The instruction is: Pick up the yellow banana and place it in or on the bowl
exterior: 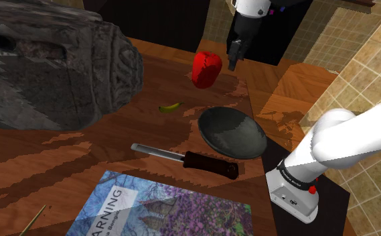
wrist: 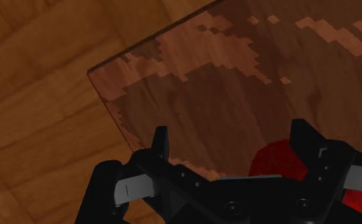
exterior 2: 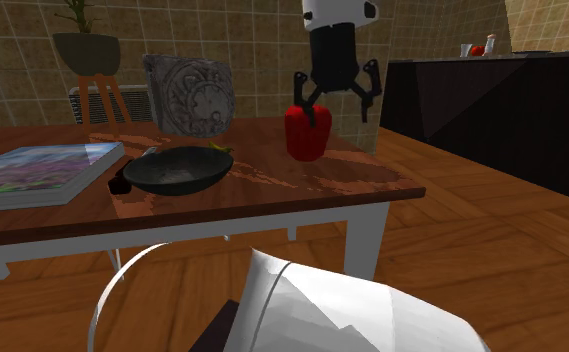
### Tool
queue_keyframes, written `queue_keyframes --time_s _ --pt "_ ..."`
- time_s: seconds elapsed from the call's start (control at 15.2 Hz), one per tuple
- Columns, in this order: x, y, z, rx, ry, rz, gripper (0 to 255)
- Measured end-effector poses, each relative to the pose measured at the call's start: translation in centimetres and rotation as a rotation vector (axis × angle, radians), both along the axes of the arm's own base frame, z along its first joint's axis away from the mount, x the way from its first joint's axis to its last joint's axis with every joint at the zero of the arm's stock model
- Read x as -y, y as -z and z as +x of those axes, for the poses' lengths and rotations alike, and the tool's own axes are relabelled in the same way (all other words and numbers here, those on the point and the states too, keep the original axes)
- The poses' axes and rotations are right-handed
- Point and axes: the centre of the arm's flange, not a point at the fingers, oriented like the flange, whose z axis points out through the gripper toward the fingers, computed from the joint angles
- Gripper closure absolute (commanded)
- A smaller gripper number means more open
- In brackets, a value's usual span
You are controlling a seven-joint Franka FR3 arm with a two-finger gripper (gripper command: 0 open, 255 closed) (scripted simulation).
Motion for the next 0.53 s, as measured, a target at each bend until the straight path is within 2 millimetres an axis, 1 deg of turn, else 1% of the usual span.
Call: queue_keyframes --time_s 0.26,0.33,0.53 --pt "-4.7 1.0 2.2 -0.019 -0.198 -0.007 0" --pt "-6.3 1.2 2.6 -0.024 -0.247 -0.009 0" --pt "-10.1 1.8 3.5 -0.039 -0.395 -0.014 0"
